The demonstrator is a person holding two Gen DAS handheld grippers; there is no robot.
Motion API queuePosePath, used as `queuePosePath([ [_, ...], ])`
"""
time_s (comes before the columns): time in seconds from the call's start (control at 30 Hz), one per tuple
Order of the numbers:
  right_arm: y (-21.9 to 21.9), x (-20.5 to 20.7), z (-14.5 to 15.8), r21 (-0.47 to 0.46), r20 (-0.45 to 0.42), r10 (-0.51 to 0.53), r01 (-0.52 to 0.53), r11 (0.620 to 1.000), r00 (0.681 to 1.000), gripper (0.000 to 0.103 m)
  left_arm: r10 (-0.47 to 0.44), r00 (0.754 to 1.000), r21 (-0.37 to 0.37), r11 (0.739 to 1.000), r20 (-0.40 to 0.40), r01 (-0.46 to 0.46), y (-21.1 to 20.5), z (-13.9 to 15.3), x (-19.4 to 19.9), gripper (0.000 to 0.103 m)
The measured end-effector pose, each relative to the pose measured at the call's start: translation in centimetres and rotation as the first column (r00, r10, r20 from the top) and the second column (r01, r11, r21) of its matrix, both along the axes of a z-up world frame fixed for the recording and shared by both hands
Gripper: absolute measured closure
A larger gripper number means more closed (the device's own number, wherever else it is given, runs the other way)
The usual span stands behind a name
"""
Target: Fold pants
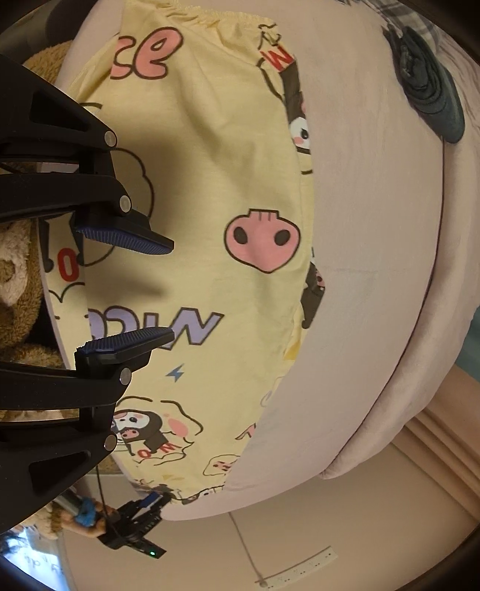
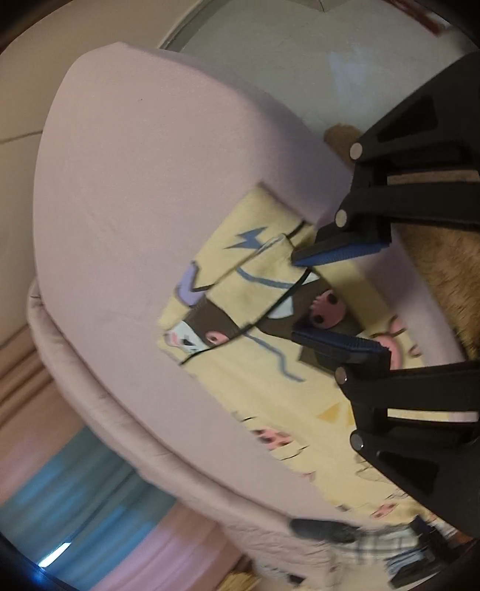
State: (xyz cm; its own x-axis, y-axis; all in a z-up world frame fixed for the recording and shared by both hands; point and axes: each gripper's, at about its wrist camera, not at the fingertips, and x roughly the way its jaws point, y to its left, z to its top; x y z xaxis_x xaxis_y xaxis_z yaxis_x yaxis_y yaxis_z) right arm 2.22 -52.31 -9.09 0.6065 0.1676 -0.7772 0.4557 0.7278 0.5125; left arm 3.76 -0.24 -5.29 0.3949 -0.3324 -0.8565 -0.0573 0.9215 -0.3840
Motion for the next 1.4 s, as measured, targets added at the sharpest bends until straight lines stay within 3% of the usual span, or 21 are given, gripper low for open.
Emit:
queuePosePath([
  [0.03,-0.4,0.1,0.0,0.012,0.013,-0.025,0.024,1.000,1.000,0.072,0.005,1.000,0.002,1.000,-0.003,-0.005,0.2,-0.1,-0.1,0.064],
  [0.1,-0.8,0.2,-0.1,-0.012,-0.009,-0.055,0.055,0.998,0.998,0.090,0.023,1.000,0.010,1.000,-0.005,-0.023,0.6,-0.1,-0.4,0.064],
  [0.2,-0.4,-0.8,0.6,-0.020,-0.012,-0.067,0.067,0.998,0.998,0.093,0.049,0.999,-0.006,0.999,0.006,-0.049,1.5,0.2,-0.7,0.064],
  [0.3,0.2,-1.4,1.5,-0.084,-0.044,-0.057,0.054,0.995,0.997,0.088,0.068,0.998,-0.007,0.998,0.011,-0.067,2.3,0.3,-1.0,0.064],
  [0.37,-0.4,-1.8,1.6,-0.091,-0.033,-0.067,0.064,0.994,0.997,0.081,0.076,0.997,0.001,0.997,0.005,-0.076,2.7,0.1,-1.0,0.064],
  [0.5,-1.3,-2.1,1.1,-0.088,-0.041,-0.049,0.046,0.995,0.998,0.077,0.096,0.995,0.001,0.995,0.000,-0.096,3.0,-0.2,-0.7,0.064],
  [0.57,-1.1,-0.7,1.1,-0.105,-0.029,-0.018,0.015,0.994,0.999,0.063,0.094,0.996,-0.013,0.995,0.002,-0.094,2.9,-0.2,-0.6,0.064],
  [0.63,-1.1,0.3,1.1,-0.106,-0.013,-0.015,0.013,0.994,1.000,0.056,0.083,0.997,-0.013,0.996,0.000,-0.083,2.7,-0.3,-0.6,0.064],
  [0.7,-0.6,0.7,1.3,-0.123,-0.005,-0.015,0.014,0.992,1.000,0.071,0.076,0.997,-0.007,0.997,0.000,-0.076,2.6,-0.4,-0.7,0.064],
  [0.73,-0.4,1.0,1.2,-0.103,0.006,0.011,-0.010,0.995,1.000,0.094,0.078,0.997,-0.007,0.997,-0.002,-0.078,2.6,-0.4,-0.8,0.064],
  [0.8,-0.6,1.1,1.5,-0.123,0.003,-0.054,0.054,0.991,0.999,0.095,0.089,0.996,-0.007,0.996,-0.010,-0.089,2.9,-0.5,-0.9,0.064],
  [0.93,-2.6,-0.6,4.2,-0.052,0.137,-0.166,0.174,0.983,0.977,0.096,0.133,0.991,0.008,0.991,-0.016,-0.133,4.6,-0.2,-1.3,0.064],
  [1.0,-2.9,-1.0,5.9,-0.099,0.162,-0.179,0.196,0.975,0.970,0.096,0.169,0.985,0.013,0.985,-0.011,-0.169,5.8,0.1,-1.6,0.064],
  [1.07,-2.7,-1.0,6.6,-0.196,0.126,-0.189,0.212,0.957,0.974,0.095,0.214,0.977,0.011,0.977,-0.008,-0.214,7.1,0.1,-1.9,0.064],
  [1.17,-3.3,-0.8,3.4,-0.171,0.020,-0.187,0.188,0.967,0.982,0.095,0.273,0.962,0.019,0.962,-0.025,-0.273,9.1,-0.4,-2.5,0.064],
  [1.23,-3.1,0.4,1.0,-0.200,-0.070,-0.155,0.138,0.970,0.985,0.091,0.300,0.953,0.048,0.953,-0.037,-0.299,10.2,-0.7,-2.7,0.064],
  [1.3,-2.3,0.3,0.6,-0.292,-0.044,-0.135,0.116,0.949,0.990,0.090,0.344,0.938,0.070,0.937,-0.043,-0.341,11.5,-0.9,-3.1,0.064],
  [1.33,-2.2,0.5,0.9,-0.320,-0.071,-0.134,0.105,0.942,0.988,0.079,0.366,0.929,0.069,0.929,-0.048,-0.363,12.3,-1.0,-3.5,0.064],
  [1.37,-2.4,0.6,1.1,-0.330,-0.092,-0.134,0.097,0.939,0.987,0.057,0.382,0.923,0.065,0.923,-0.048,-0.379,13.0,-1.0,-3.9,0.064],
  [1.4,-2.7,0.7,1.4,-0.336,-0.125,-0.144,0.095,0.937,0.982,0.043,0.396,0.917,0.065,0.917,-0.048,-0.393,13.6,-0.9,-4.1,0.064],
])
